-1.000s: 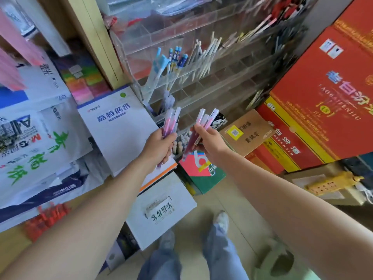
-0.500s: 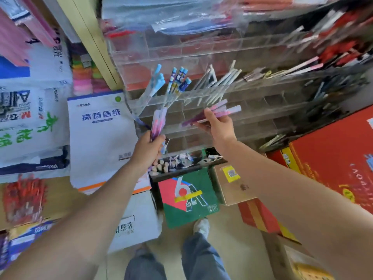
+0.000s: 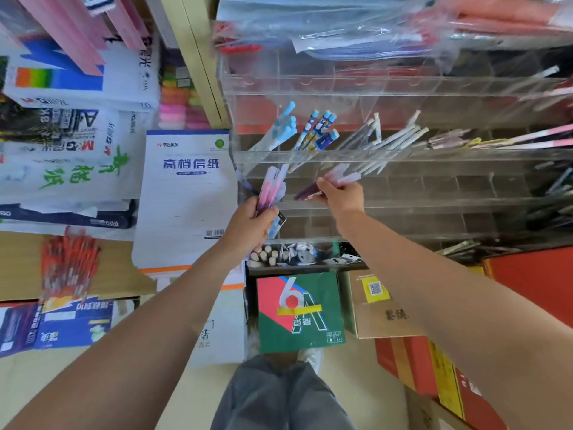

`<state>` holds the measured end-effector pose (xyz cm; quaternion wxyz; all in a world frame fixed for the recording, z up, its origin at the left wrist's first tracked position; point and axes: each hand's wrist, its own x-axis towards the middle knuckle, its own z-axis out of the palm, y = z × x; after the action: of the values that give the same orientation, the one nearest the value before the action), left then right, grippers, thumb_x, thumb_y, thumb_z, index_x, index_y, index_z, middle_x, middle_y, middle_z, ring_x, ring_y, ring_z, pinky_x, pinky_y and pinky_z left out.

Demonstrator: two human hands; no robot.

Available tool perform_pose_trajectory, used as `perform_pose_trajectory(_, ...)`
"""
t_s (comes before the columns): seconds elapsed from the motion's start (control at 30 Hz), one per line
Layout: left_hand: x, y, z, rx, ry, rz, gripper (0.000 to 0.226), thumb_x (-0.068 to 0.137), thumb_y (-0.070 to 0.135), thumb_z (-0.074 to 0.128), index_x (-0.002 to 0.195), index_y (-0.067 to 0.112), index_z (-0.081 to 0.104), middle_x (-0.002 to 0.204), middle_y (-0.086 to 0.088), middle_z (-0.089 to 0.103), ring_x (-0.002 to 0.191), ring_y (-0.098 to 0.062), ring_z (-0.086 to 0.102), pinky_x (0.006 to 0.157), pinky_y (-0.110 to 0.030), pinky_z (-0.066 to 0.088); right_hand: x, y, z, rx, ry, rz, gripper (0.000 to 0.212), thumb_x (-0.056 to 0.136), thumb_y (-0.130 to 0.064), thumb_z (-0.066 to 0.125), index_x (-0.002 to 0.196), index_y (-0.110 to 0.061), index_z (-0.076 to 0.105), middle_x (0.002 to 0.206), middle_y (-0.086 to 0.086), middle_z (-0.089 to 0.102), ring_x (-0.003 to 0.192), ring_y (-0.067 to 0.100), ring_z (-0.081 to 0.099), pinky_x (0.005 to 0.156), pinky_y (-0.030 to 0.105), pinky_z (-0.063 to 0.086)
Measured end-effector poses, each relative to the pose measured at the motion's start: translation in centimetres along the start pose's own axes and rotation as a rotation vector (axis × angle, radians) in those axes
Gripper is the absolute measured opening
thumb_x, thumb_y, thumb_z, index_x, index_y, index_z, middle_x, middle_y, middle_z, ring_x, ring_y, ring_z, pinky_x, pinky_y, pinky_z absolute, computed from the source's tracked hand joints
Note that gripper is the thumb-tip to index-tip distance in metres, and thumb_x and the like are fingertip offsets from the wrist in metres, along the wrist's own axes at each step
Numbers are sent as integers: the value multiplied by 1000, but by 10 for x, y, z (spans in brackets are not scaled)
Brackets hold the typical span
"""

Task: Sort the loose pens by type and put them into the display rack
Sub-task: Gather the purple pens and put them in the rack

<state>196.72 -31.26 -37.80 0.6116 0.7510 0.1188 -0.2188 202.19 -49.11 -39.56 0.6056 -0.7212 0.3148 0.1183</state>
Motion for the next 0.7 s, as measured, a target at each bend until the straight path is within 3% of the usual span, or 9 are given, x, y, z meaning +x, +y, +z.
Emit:
perform_pose_trajectory(0.2,4,1,-9,30,-41,12,7,98,21,49,93,16,49,64,-4,36,40,-10,32,38,-23,31,2,-8,6,-43,23,30,15,85,-19,71,76,-13,61,81,3,69,76,16,69,73,23,55)
perform_pose_trajectory(0.27,5,1,-10,35,-51,12,6,98,21,49,93,16,49,65,-5,37,41,-11,32,39,-24,31,-1,-10,7,-92,2,11,10,84,-13,70,90,-15,63,84,-1,67,78,13,66,71,21,53)
perform_pose_trajectory(0.37,4,1,-12,46,-80,18,4,98,21,49,94,19,49,68,-7,37,42,-11,32,40,-25,30,-5,-12,2,-110,21,-17,39,82,-11,72,117,-16,57,96,-3,62,79,13,65,73,25,55)
perform_pose_trajectory(0.5,3,9,-9,67,-158,41,13,98,19,48,87,26,48,67,-7,37,44,-13,31,42,-27,28,-23,-15,-8,-50,86,-146,32,84,-27,70,109,-19,51,87,-5,55,73,10,55,64,21,45)
perform_pose_trajectory(0.6,0,18,-1,86,-282,39,6,99,18,49,93,16,48,68,-6,38,41,-8,31,41,-22,27,-36,-15,-14,122,-155,-146,32,86,-39,68,104,-16,56,73,-7,56,57,8,48,52,22,39)
perform_pose_trajectory(0.7,-4,30,12,183,-404,69,9,98,19,50,93,12,47,69,-7,40,43,-6,33,41,-18,30,-46,-13,-15,185,-408,-57,14,85,-29,70,85,-17,63,61,-2,52,50,10,39,49,23,27)
